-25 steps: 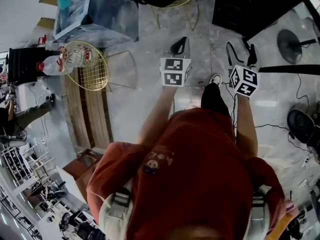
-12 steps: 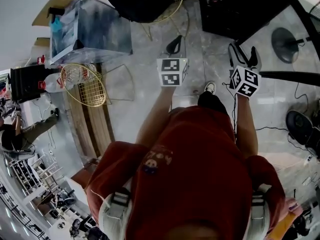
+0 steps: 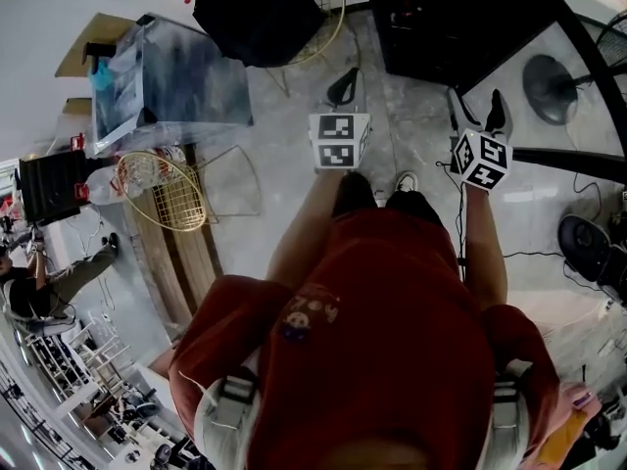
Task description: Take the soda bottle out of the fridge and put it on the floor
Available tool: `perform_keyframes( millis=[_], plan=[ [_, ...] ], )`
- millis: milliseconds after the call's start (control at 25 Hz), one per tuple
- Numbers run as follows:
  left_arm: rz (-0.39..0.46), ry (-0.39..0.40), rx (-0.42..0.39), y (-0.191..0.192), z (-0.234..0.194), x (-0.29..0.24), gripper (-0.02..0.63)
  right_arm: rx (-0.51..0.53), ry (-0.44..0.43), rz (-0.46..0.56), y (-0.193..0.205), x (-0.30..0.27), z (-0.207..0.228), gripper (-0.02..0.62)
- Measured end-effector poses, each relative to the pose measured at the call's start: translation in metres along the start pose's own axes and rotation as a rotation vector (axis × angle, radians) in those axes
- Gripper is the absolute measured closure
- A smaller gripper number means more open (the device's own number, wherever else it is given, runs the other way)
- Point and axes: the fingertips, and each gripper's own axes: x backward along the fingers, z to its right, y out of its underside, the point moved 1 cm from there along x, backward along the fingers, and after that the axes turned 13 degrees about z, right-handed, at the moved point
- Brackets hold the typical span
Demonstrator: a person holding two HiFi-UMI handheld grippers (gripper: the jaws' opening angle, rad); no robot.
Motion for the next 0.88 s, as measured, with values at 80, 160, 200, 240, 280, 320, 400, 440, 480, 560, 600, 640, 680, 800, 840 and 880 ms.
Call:
perform_keyframes(
  millis=[80,160,200,240,280,320,400,440,480,560,600,640,680,800,840,880],
  plan=[
    [0.003,0.018,0.002,0.001,-0.006,-0.01,0.606,0.003,0.015,-0.004,0.002,-0.006,-0.001,0.186],
    [0.003,0.035,-0.003,0.004,-0.016,-0.021,0.606,0.0,0.034,-0.004,0.005,-0.017,-0.005,0.186],
    [0.005,0.048,-0.003,0.005,-0.021,-0.027,0.606,-0.002,0.047,-0.003,0.006,-0.022,-0.006,0.186],
    [0.007,0.066,0.0,0.006,-0.026,-0.033,0.606,-0.002,0.062,-0.001,0.005,-0.027,-0.009,0.186],
    [0.008,0.086,0.004,0.007,-0.031,-0.039,0.606,0.002,0.077,0.001,0.004,-0.031,-0.012,0.186],
    [0.006,0.107,0.006,0.007,-0.036,-0.046,0.606,0.008,0.09,0.002,0.001,-0.036,-0.015,0.186],
    [0.002,0.151,-0.001,0.006,-0.049,-0.059,0.606,0.018,0.116,0.007,-0.003,-0.049,-0.026,0.186],
    [0.003,0.171,-0.004,0.005,-0.057,-0.064,0.606,0.021,0.13,0.01,-0.004,-0.055,-0.032,0.186],
    [0.007,0.189,-0.006,0.004,-0.064,-0.068,0.606,0.024,0.144,0.014,-0.005,-0.06,-0.039,0.186],
    [0.019,0.221,-0.01,-0.001,-0.078,-0.077,0.606,0.025,0.172,0.023,-0.008,-0.071,-0.052,0.186],
    [0.023,0.234,-0.012,-0.003,-0.086,-0.082,0.606,0.024,0.186,0.028,-0.009,-0.077,-0.058,0.186],
    [0.027,0.248,-0.012,-0.005,-0.094,-0.086,0.606,0.021,0.2,0.033,-0.01,-0.082,-0.065,0.186],
    [0.03,0.262,-0.012,-0.007,-0.101,-0.091,0.606,0.02,0.213,0.037,-0.011,-0.087,-0.072,0.186],
    [0.034,0.297,0.003,-0.006,-0.116,-0.101,0.606,0.027,0.24,0.03,-0.009,-0.096,-0.088,0.186],
    [0.032,0.305,0.009,-0.004,-0.12,-0.104,0.606,0.027,0.246,0.025,-0.007,-0.099,-0.093,0.186],
    [0.03,0.31,0.014,-0.003,-0.123,-0.107,0.606,0.025,0.25,0.023,-0.007,-0.102,-0.096,0.186]
  ],
)
